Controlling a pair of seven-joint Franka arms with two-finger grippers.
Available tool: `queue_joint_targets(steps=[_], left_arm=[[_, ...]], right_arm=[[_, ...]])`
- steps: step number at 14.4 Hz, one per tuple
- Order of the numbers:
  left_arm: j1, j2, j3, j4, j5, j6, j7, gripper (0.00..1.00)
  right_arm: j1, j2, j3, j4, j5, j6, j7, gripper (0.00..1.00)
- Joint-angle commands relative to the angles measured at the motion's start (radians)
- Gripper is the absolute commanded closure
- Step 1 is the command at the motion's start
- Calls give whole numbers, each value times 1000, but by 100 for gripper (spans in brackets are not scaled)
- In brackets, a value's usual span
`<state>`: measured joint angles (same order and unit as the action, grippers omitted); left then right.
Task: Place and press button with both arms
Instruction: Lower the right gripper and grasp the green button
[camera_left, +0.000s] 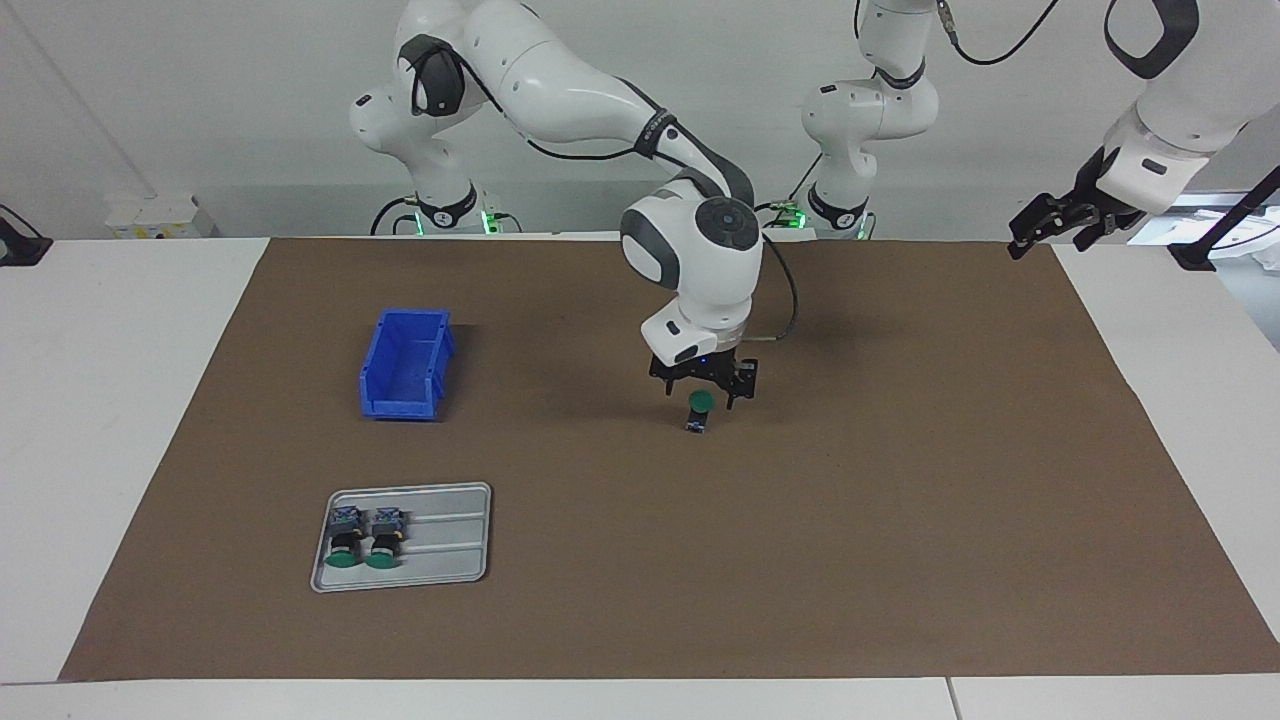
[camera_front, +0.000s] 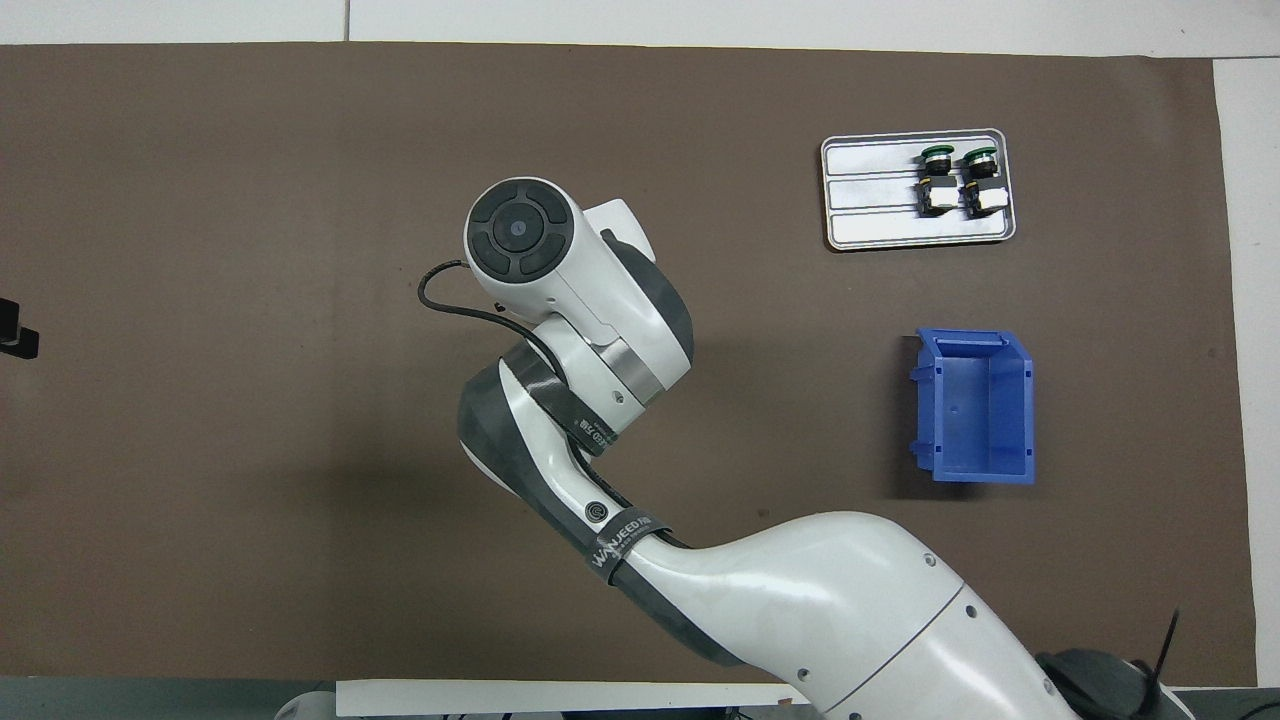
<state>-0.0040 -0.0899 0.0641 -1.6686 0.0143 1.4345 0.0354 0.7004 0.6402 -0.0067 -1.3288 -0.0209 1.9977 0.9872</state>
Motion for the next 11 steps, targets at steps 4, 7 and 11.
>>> queue_joint_targets(steps=[4,7,11], left_arm=[[-25,-10,-29,6,3,4,26,0],[-24,-10,-29,4,4,6,54,0],[-25,-13,-29,0,4,4,40,0]], right_arm=[[-1,-74,13,-181,-11,131,-87,2],[4,-65,13,-176,-10,159,-88,3],[7,-60,13,-204,-10,199,-96,14]])
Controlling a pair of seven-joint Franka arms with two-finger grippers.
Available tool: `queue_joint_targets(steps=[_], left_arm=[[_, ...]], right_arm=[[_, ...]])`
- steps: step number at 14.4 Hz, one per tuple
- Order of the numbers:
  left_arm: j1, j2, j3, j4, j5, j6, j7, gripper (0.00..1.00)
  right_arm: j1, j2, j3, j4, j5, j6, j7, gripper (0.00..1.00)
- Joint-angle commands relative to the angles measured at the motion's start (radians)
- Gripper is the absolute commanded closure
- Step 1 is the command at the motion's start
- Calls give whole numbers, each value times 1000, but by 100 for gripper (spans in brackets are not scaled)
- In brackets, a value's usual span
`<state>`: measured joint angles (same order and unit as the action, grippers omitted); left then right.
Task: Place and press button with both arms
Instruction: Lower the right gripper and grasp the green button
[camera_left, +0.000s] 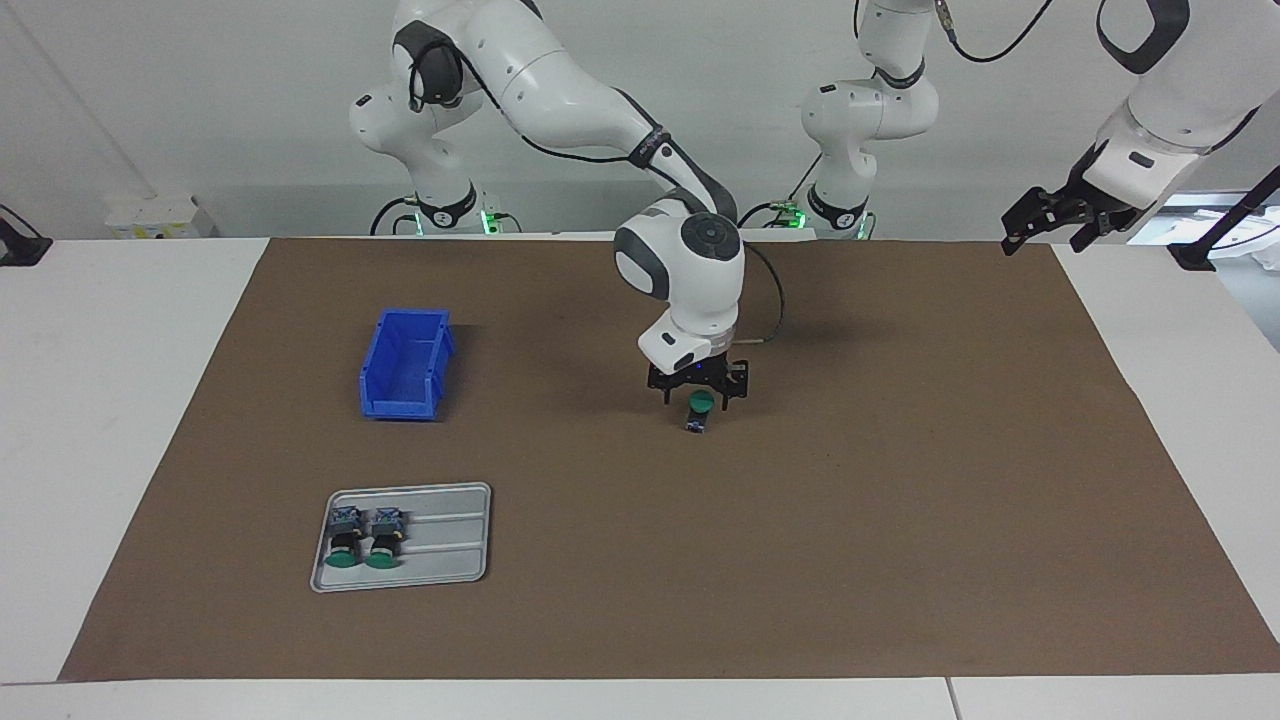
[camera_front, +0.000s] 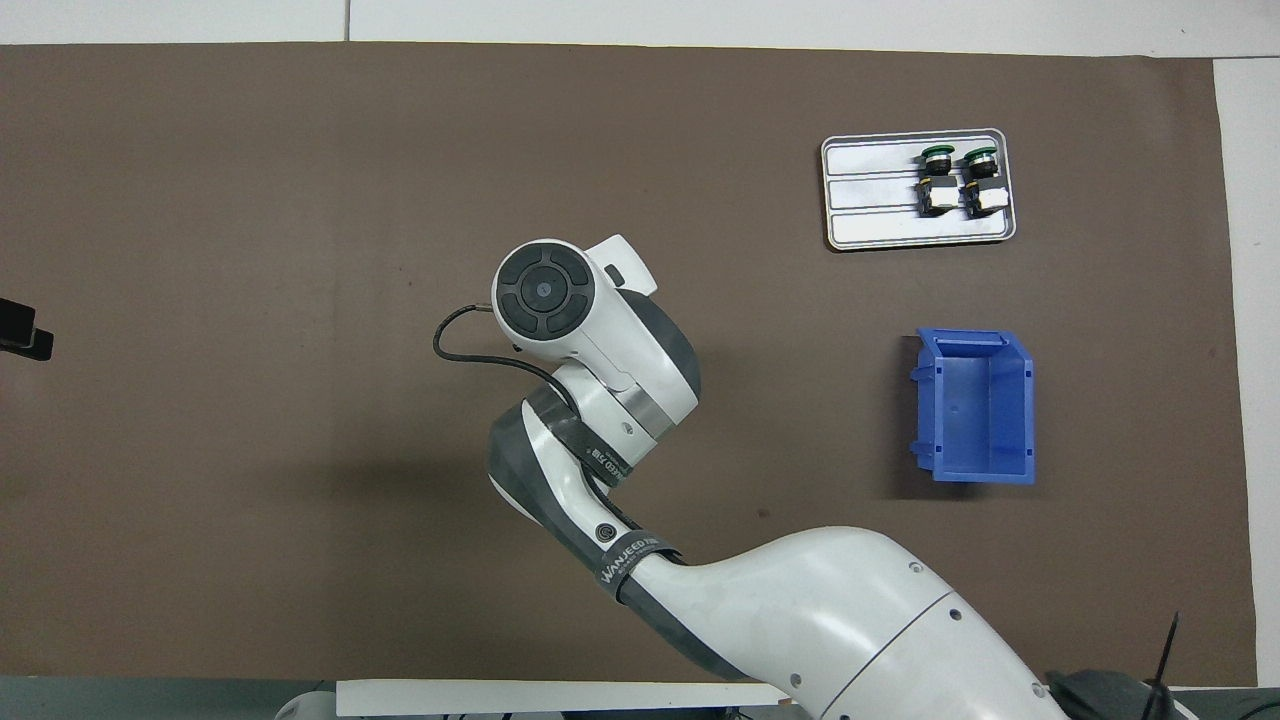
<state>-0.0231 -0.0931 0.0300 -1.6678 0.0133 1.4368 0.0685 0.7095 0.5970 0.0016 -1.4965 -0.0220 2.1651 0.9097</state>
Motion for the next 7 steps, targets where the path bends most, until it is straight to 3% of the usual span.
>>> queue_joint_targets(steps=[1,7], left_arm=[[-6,-13,5,-4,5,2,7,0],[-4,-14,5,-6,5,-6,7,0]], right_arm=[[1,-16,5,-34,-9,39,-18,19],[-1,-2,5,-30,-9,73,-20,52]])
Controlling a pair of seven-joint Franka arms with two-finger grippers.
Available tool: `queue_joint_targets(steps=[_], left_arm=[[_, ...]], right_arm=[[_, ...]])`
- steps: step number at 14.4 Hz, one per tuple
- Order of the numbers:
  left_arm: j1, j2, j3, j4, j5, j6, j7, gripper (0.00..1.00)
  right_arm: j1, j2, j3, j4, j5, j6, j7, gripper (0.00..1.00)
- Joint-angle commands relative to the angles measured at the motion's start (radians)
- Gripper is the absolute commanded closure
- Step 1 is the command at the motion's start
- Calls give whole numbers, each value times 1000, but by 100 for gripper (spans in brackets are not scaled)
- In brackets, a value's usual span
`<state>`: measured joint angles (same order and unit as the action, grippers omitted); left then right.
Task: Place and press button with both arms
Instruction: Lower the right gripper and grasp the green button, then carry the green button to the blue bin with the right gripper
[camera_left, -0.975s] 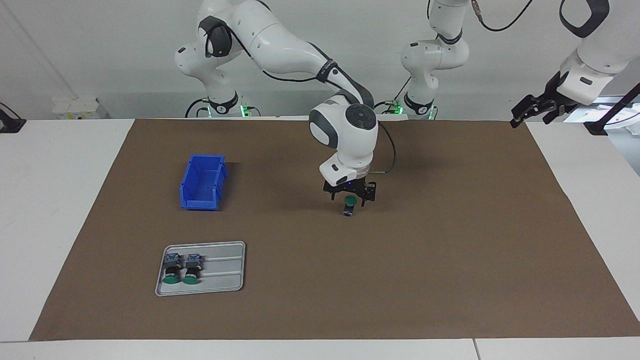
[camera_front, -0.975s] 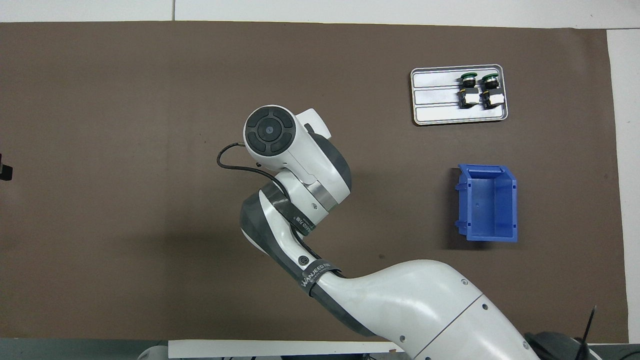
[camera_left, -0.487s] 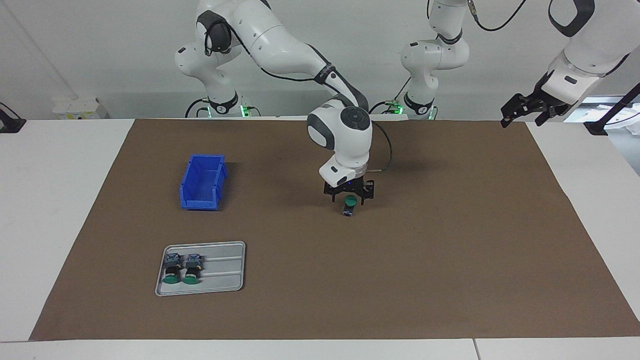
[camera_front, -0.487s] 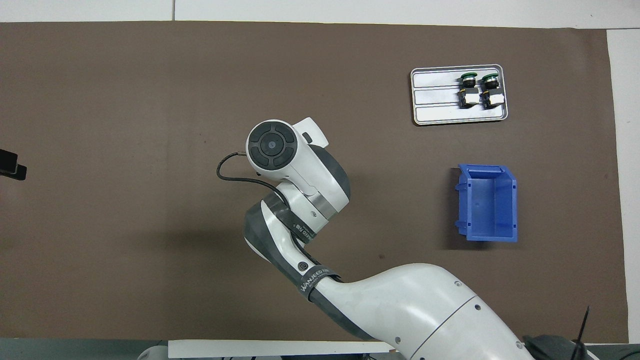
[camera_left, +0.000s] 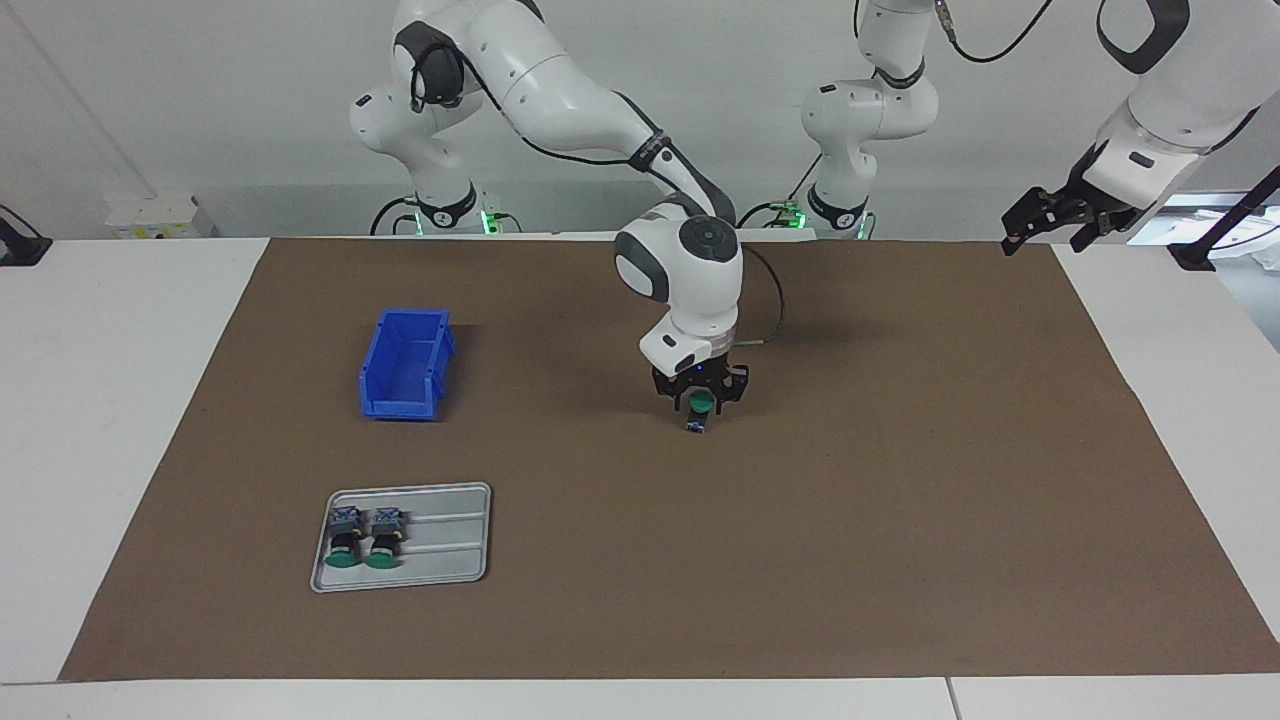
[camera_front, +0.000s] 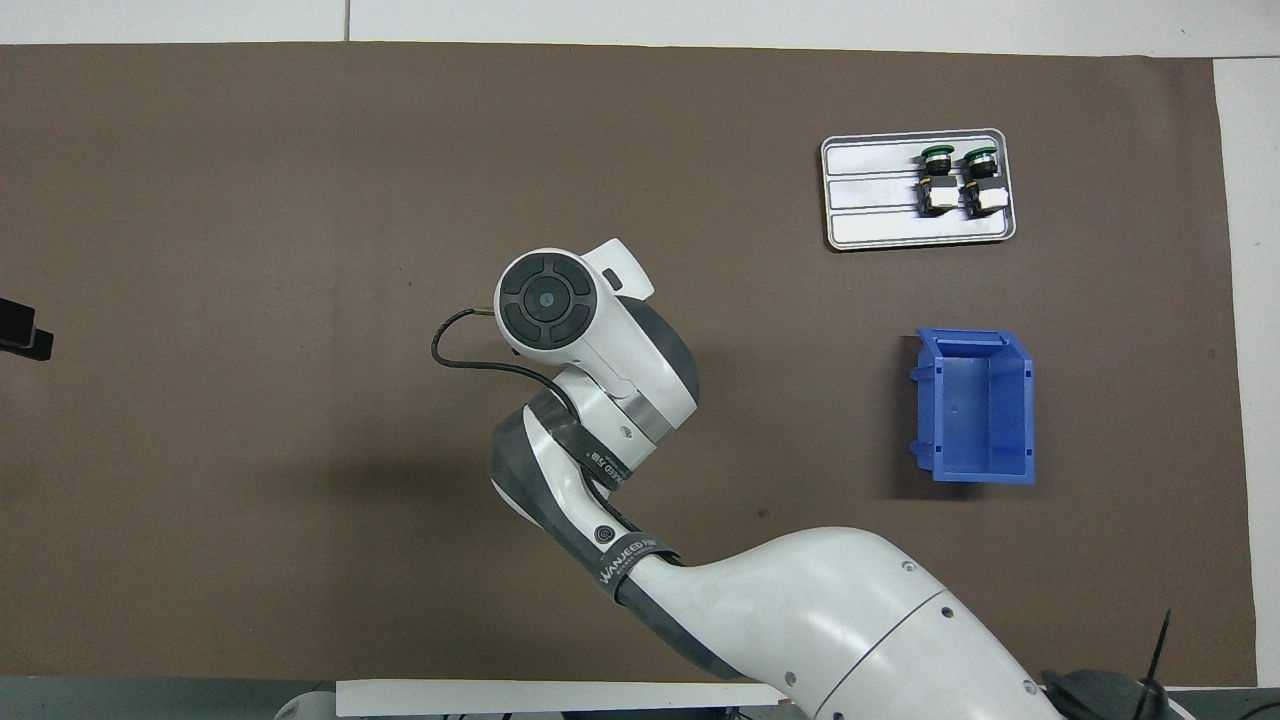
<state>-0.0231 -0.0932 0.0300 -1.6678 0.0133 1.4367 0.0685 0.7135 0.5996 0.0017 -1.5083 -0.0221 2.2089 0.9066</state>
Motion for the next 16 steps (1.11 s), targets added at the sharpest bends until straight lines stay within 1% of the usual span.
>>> queue_joint_targets(steps=[1,2,3,4,7,8,10,11,14,16], left_arm=[[-5,-14,5,-6,5,-2,7,0],[-3,-13,7,-6,5,-2,7,0],[-1,-14,7,-6,7,1,7,0],[3,-13,8,-6,7,1,7,0],[6,-14,8,-6,7,-1,5,0],[3,-13,8,-6,7,1,7,0],[0,-14,8,-6,7,1,7,0],[2,-14,8,-6,7,1,7,0],[-1,-13,8,-6,7,2,5,0],[-6,-14,5,-6,7,-1,5,0]], right_arm=[[-6,-4,6,-17,-7,29,-18,61],[-6,-4,4,-15,-7,29,-18,73],[-6,-4,4,-15,-9,28,-29,89],[-3,-4,4,-10,-15,19,-73,100],[-20,-18,3,22,-24,-30,-115,100],[-41,-36,3,16,-24,-53,-127,100],[-97,-130,3,-35,-24,-113,-226,100],[-135,-192,3,-80,-22,-144,-291,100],[-271,-422,4,-319,-12,-161,-510,100],[-353,-551,4,-435,-6,-172,-651,100]])
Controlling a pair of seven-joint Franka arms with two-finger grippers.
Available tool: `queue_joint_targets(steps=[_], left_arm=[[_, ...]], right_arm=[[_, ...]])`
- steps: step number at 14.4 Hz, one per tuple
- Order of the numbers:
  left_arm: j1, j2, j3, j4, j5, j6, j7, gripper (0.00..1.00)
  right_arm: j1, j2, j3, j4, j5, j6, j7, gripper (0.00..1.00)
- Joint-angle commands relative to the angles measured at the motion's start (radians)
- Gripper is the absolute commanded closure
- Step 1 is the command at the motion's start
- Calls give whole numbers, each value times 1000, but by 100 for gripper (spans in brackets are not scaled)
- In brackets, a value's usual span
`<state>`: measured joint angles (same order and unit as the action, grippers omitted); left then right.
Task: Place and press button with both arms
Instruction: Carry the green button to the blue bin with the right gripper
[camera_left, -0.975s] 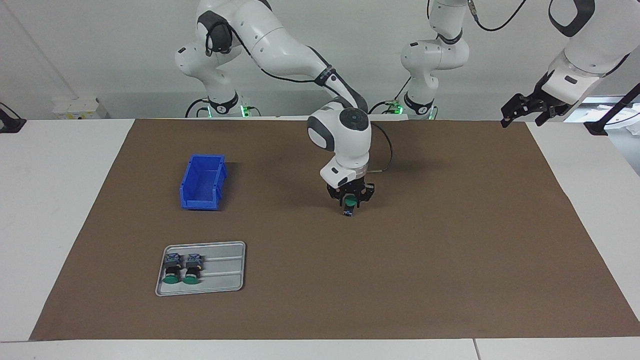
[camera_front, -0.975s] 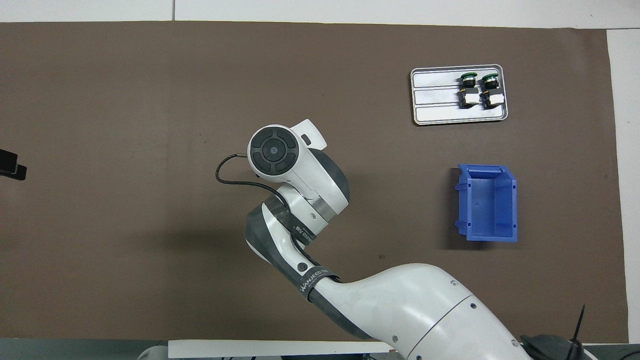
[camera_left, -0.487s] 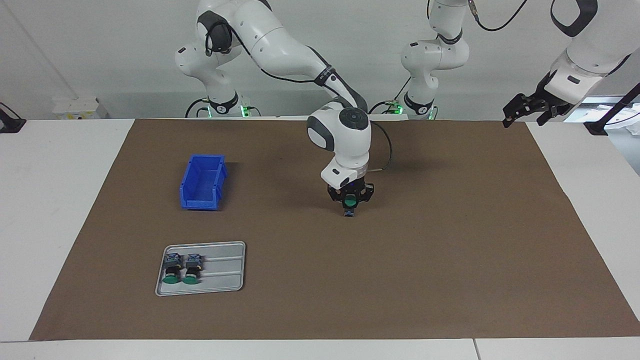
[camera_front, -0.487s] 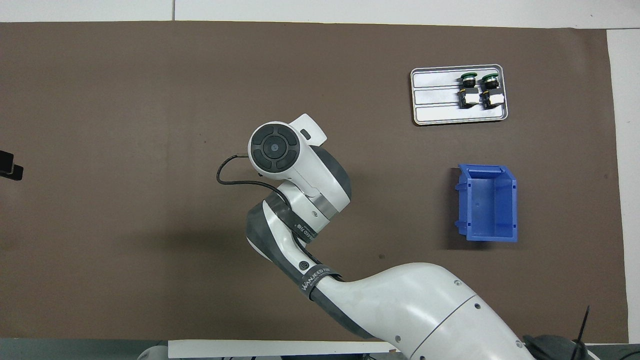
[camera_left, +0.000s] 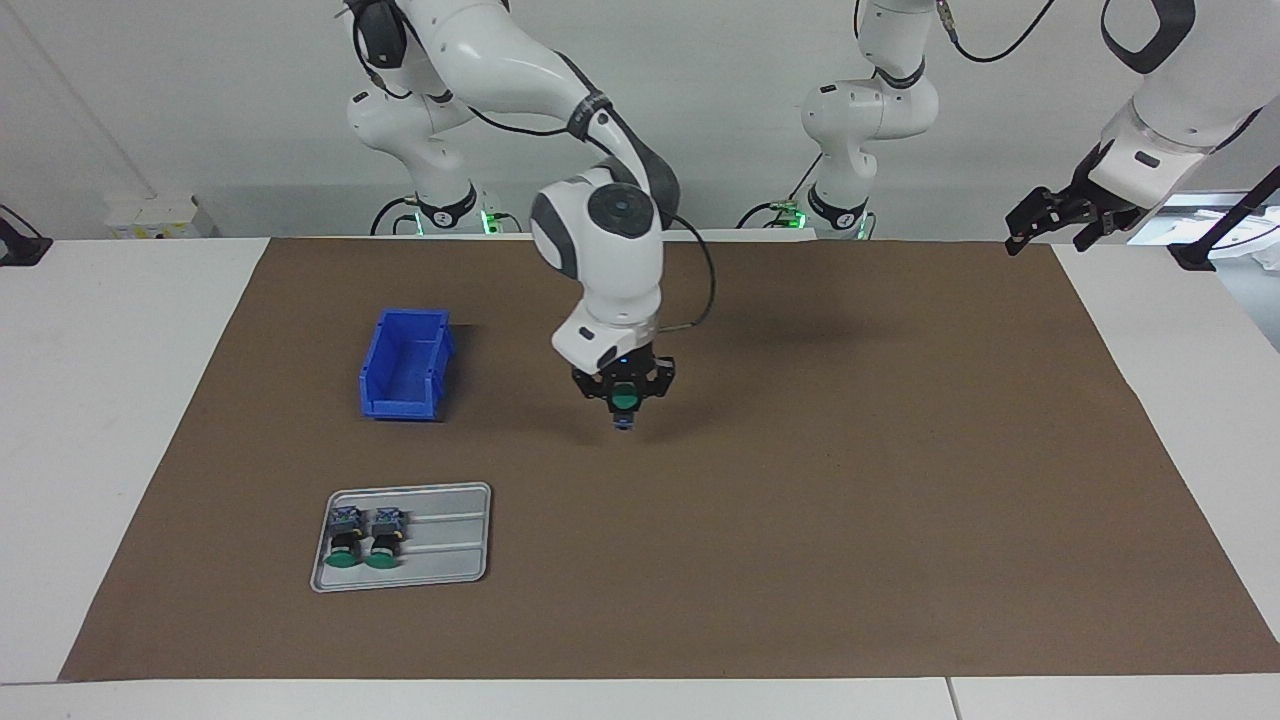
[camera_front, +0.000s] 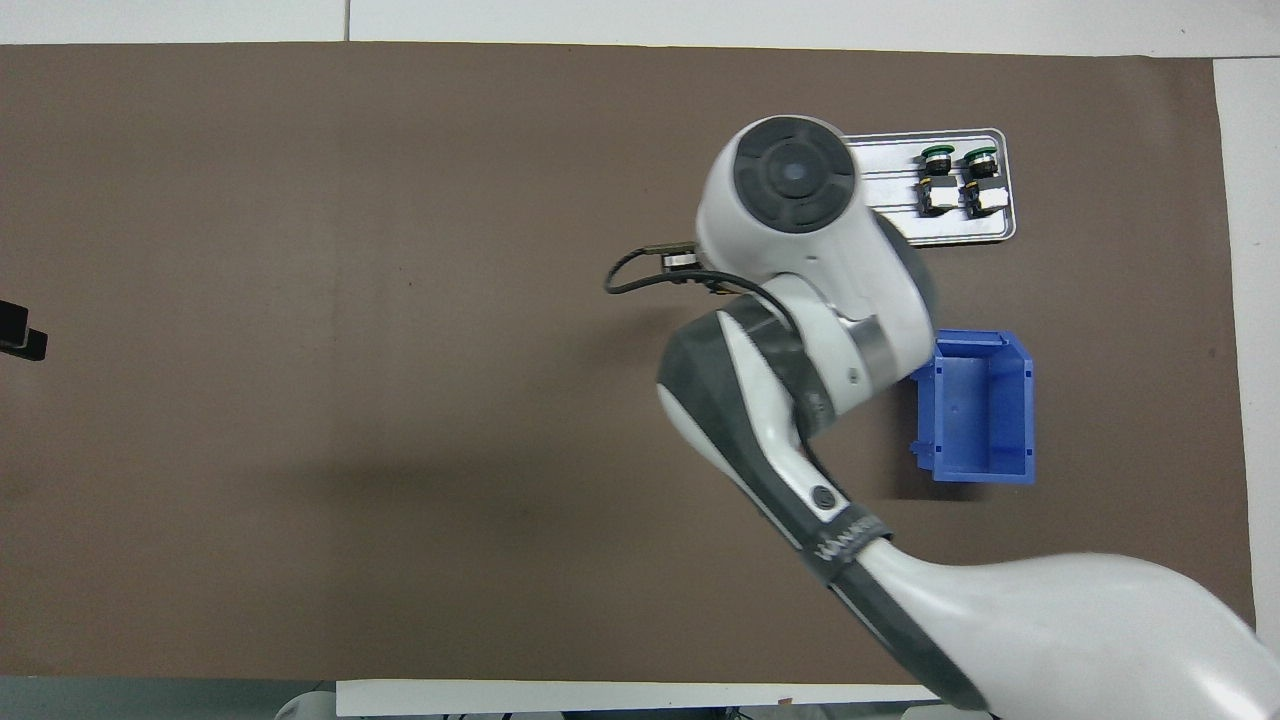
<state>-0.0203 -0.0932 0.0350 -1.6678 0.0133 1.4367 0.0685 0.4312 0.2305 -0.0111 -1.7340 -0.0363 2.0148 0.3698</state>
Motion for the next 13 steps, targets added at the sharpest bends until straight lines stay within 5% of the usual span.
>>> queue_joint_targets(steps=[1,5,13], left_arm=[[-7,-13,0,-6,7,2,5,0],[-6,-13,2,-6,7,1,5,0],[-6,-16,0,-12,7,4,5,0]], right_arm=[[-107,-245,16,-260,9,3,-188,100],[-311,-437,10,-441,51,-22,-430,100],[-391,-438,7,-567,70,59,-506,100]])
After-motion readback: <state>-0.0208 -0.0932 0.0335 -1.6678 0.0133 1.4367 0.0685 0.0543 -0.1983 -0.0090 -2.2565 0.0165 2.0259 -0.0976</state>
